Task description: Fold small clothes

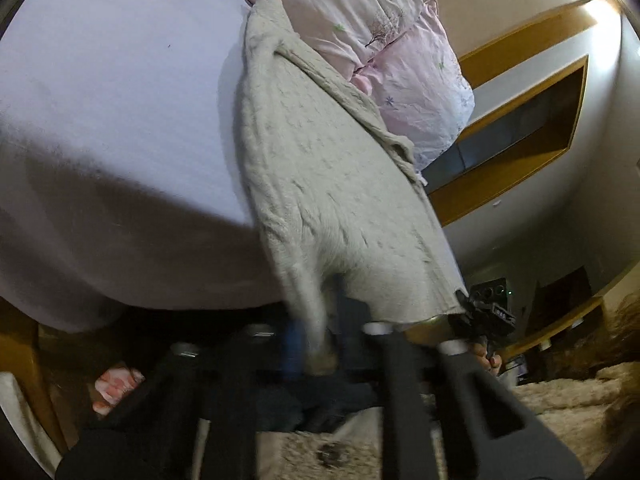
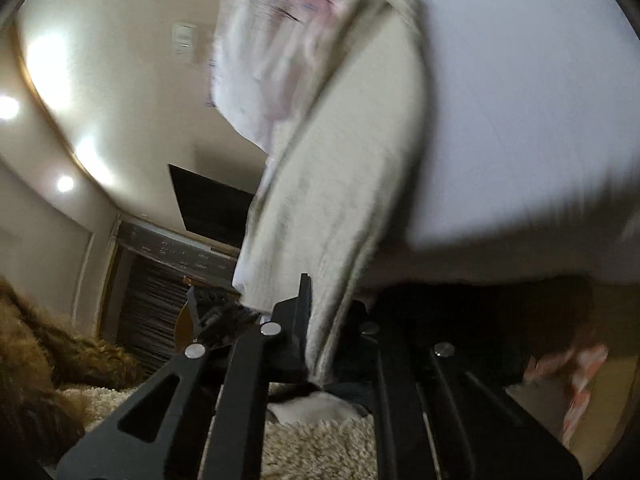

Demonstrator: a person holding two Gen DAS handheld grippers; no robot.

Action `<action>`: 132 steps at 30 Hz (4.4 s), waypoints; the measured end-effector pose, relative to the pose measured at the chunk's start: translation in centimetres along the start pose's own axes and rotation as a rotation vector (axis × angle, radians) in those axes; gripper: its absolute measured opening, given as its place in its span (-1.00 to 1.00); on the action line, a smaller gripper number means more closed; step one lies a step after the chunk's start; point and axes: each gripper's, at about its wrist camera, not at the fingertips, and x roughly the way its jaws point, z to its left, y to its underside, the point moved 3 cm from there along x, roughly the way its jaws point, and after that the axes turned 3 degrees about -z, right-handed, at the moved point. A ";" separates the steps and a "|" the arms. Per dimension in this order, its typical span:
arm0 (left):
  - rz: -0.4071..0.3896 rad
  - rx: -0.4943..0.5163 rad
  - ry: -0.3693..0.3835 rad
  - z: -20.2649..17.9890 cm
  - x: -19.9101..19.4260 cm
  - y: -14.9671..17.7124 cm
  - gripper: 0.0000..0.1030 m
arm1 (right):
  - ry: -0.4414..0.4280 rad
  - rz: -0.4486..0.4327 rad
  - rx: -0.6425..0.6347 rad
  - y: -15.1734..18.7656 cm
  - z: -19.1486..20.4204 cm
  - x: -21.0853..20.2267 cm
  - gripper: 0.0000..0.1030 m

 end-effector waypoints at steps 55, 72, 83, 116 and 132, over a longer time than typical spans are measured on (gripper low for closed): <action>0.135 -0.044 0.322 -18.9 27.5 -23.1 -0.54 | 0.337 -0.556 -0.034 -29.6 -4.6 4.7 0.96; 0.064 0.152 -0.237 -13.3 26.1 -20.9 0.42 | 0.342 -0.072 0.122 -28.7 -8.8 10.8 0.95; 0.118 0.220 -0.215 -12.4 28.8 -17.5 0.45 | 0.379 -0.021 0.050 -27.3 -8.5 12.9 -0.12; -0.060 0.358 -0.618 -8.7 11.8 -11.1 0.97 | 0.767 -0.310 -0.295 -19.7 4.6 14.2 0.97; 0.078 0.436 -0.769 -8.7 16.5 -8.8 0.97 | 1.009 0.060 -0.470 -10.3 2.9 20.5 0.96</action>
